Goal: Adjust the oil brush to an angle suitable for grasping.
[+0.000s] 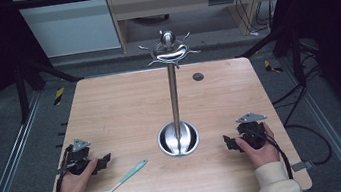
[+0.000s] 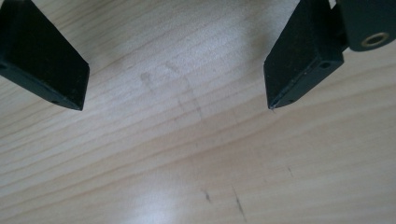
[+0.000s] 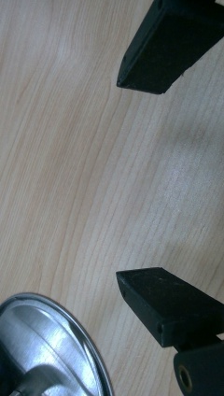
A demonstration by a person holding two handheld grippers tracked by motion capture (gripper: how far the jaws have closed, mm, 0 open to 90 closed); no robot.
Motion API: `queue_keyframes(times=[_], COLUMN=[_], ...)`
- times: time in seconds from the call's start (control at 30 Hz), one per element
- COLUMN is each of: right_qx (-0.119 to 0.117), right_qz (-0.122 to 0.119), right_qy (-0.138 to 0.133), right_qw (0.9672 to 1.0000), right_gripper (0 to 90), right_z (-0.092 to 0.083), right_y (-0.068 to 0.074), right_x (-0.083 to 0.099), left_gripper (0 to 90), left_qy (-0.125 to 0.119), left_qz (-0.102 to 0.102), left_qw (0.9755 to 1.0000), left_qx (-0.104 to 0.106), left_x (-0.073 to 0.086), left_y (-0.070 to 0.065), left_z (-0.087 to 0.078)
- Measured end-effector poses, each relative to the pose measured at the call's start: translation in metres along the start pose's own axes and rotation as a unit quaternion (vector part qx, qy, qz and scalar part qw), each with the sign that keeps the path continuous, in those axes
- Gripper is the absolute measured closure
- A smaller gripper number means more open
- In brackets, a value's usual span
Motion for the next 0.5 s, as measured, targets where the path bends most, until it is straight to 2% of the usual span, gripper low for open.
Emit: queue_keyframes(times=[0.1, 0.13, 0.27, 0.37, 0.43, 0.5], right_qx=[-0.002, 0.0, -0.001, -0.002, -0.003, -0.003], right_qz=[-0.001, -0.001, 0.001, 0.002, 0.002, 0.002], right_qy=[-0.001, 0.0, 0.0, 0.0, -0.002, -0.001], right_qw=[1.0, 1.0, 1.0, 1.0, 1.0, 1.0], right_gripper=[7.8, 7.8, 7.8, 7.8, 7.8, 7.8], right_z=[0.0, -0.001, 0.0, 0.0, 0.0, -0.001], right_y=[0.001, 0.001, 0.0, 0.0, 0.001, 0.0], right_x=[0.0, 0.0, 0.0, 0.0, 0.0, 0.0], left_gripper=[6.6, 6.7, 11.4, 21.8, 31.9, 42.5], left_qy=[-0.009, -0.019, -0.03, -0.028, -0.026, -0.02], left_qz=[0.002, 0.012, 0.024, 0.031, 0.037, 0.052], left_qw=[1.0, 0.9997, 0.9993, 0.9991, 0.999, 0.9985], left_qx=[0.002, 0.003, 0.004, 0.0, -0.001, 0.0], left_x=[-0.004, -0.007, -0.009, -0.009, -0.009, -0.008], left_y=[-0.004, -0.009, -0.019, -0.022, -0.025, -0.03], left_z=[-0.008, -0.016, -0.024, -0.026, -0.026, -0.026])
Point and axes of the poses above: each handheld gripper's, and its own axes: z roughly forward along the jaws, x roughly out of its underside, y roughly to its left, the point moved 9 cm from there along z, roughly forward along the jaws, and after that the axes turned 14 degrees about y, right-handed, at the moved point
